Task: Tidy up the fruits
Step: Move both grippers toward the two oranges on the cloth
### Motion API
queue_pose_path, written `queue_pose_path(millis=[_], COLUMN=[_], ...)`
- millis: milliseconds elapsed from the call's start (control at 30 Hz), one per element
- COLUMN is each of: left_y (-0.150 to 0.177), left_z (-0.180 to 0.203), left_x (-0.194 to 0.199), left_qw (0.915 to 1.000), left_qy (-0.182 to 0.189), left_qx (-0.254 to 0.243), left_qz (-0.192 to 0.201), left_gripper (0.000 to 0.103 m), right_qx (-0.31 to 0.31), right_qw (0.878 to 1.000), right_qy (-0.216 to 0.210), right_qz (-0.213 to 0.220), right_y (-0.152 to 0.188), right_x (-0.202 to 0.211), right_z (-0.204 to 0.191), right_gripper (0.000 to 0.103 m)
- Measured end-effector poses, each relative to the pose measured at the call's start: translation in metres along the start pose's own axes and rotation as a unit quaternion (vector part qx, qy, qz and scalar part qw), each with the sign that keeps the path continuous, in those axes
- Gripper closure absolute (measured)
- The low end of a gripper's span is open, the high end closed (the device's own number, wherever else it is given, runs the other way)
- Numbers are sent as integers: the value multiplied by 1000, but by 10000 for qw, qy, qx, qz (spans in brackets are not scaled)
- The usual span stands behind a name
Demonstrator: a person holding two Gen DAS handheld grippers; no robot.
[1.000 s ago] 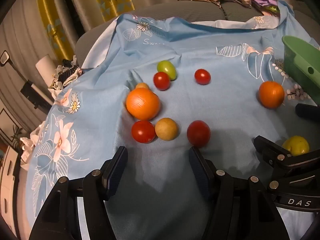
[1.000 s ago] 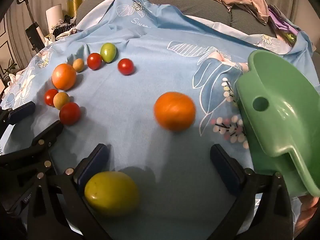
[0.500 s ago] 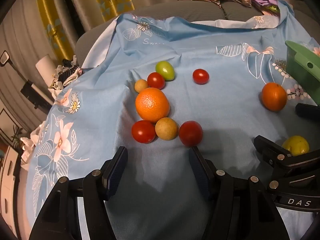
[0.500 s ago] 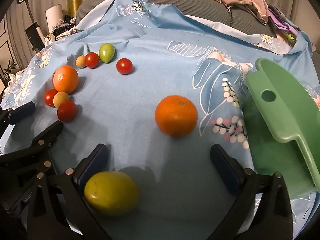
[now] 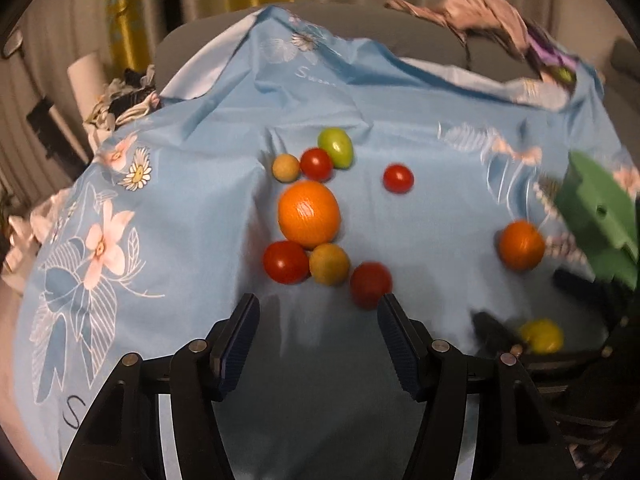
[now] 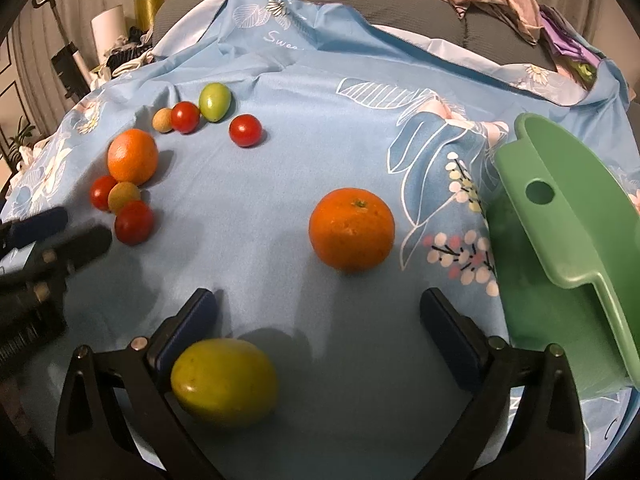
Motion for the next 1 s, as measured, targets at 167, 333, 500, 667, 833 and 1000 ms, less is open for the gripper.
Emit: queue_pose_path(millis=[167, 333, 500, 667, 833, 1000], left_y=[-11, -19, -25, -30, -31, -28], left_z=[2, 0, 4, 7, 2, -9], left_x=[12, 18, 24, 27, 28, 27], left_qw=[9994, 9974, 9960, 9936, 9914, 9877], left_qy=[252, 515, 625, 832, 962, 1051], left_qx=[125, 413, 470, 563, 722, 1051], left_qz=[223, 293, 440, 525, 520, 486], left_gripper=[40, 40, 50, 60, 61, 66], right_qx=[-18, -51, -266, -331, -574, -627], right_qw=[9995, 9970, 9963, 9958, 9934, 9909], right_qy=[-217, -404, -519, -612, -844, -1048], right_qz=[207, 654, 637, 596, 532, 564], right_y=[-4, -17, -21, -20, -25, -44], right_x=[15, 39, 43, 44, 54, 78], right_z=[-1, -8, -7, -8, -10, -23], right_gripper=[3, 16, 37, 45, 44, 43])
Point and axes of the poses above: each gripper's, at about its wrist camera, not at the fingertips, and x roughly against the way its jaws point, z to its right, y to its underside, the point moved 10 cm from there along -x, roughly the way its jaws point, and after that the axes turned 15 degrees about -x, right-handed, at the moved point
